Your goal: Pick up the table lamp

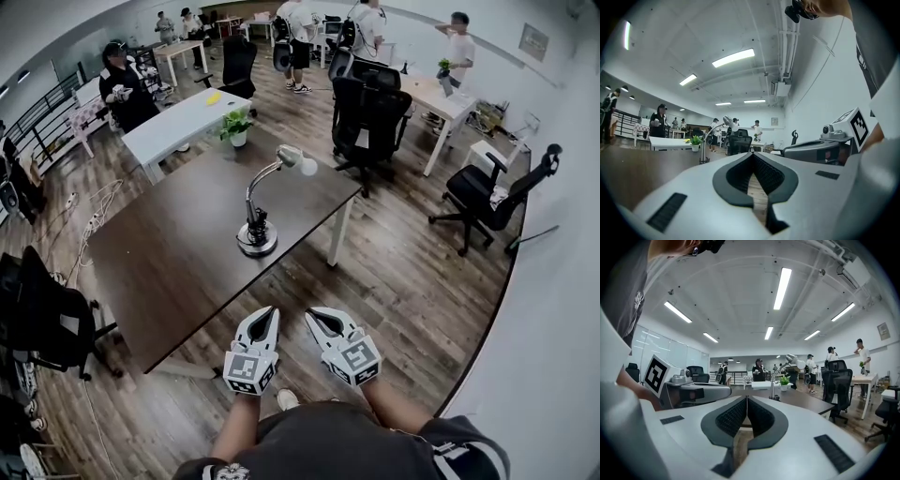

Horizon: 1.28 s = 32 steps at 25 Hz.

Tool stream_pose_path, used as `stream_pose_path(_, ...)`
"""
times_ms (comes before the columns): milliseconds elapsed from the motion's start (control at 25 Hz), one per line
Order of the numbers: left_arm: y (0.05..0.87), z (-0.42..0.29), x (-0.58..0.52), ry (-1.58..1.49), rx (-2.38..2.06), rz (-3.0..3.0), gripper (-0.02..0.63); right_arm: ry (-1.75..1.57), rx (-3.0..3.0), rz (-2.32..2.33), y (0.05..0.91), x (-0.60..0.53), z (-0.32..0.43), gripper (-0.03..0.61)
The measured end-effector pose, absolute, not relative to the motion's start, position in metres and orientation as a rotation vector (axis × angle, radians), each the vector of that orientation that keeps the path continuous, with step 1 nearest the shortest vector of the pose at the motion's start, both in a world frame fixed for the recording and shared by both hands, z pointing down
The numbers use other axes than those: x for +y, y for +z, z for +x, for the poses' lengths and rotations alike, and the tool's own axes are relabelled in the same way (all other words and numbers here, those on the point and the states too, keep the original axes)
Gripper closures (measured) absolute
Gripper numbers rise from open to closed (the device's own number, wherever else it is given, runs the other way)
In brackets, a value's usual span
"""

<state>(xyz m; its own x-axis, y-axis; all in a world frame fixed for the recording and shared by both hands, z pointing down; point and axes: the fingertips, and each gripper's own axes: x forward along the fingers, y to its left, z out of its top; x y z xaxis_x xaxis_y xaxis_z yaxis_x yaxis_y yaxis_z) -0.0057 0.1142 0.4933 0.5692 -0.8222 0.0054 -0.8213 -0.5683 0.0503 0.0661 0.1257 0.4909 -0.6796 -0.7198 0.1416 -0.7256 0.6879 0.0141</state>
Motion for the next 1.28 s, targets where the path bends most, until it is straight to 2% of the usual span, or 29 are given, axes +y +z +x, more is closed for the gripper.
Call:
stream_pose_path(480, 0.504, -0.05, 0.096, -0.058, -1.433, 2.721, 0.606, 0.083, -2.703, 1.298, 0.498, 0.106, 0.039, 0.551)
stream_pose_path(1280, 0.521, -0.04, -0.019, 0.086, -1.489, 2.674, 0.606, 0.145, -2.771, 1.184, 0.511, -0.023, 0.04, 0.551)
